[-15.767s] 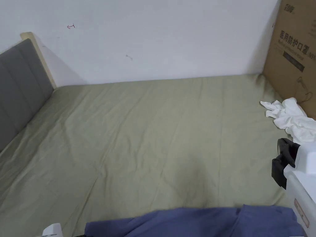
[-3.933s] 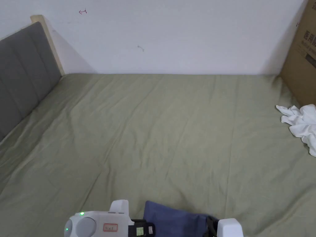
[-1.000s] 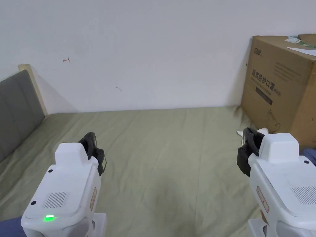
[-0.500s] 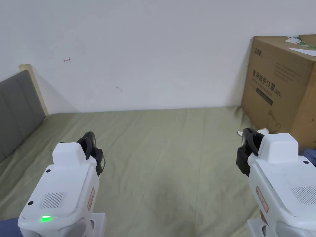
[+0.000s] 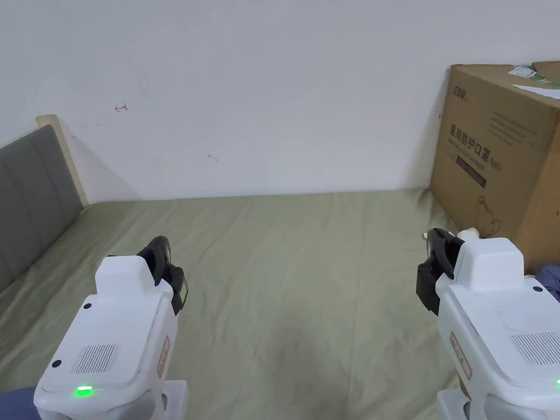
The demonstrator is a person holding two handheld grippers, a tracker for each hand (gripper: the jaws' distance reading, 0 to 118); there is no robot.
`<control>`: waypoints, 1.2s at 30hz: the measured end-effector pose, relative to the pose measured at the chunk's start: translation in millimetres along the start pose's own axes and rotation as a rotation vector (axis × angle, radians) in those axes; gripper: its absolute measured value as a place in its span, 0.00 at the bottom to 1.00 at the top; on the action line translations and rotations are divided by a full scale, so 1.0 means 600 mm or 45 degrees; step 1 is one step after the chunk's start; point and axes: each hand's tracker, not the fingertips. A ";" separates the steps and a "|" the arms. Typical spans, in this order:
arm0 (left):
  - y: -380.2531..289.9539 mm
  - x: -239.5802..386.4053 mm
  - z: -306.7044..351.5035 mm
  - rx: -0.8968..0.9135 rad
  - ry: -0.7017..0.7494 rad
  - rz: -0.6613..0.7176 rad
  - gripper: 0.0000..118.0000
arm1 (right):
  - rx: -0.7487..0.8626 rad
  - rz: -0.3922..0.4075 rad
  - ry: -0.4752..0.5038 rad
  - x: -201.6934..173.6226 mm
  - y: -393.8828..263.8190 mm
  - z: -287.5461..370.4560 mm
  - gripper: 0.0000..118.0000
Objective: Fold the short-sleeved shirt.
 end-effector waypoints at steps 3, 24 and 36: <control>0.001 -0.003 0.001 0.004 0.001 0.006 0.00 | 0.000 0.002 0.002 0.003 -0.002 -0.002 0.01; 0.002 -0.005 -0.002 0.008 -0.003 0.008 0.00 | 0.011 0.013 -0.001 -0.002 0.006 -0.003 0.01; -0.012 -0.003 0.007 0.030 0.012 0.015 1.00 | -0.004 -0.016 -0.019 0.007 -0.015 -0.001 1.00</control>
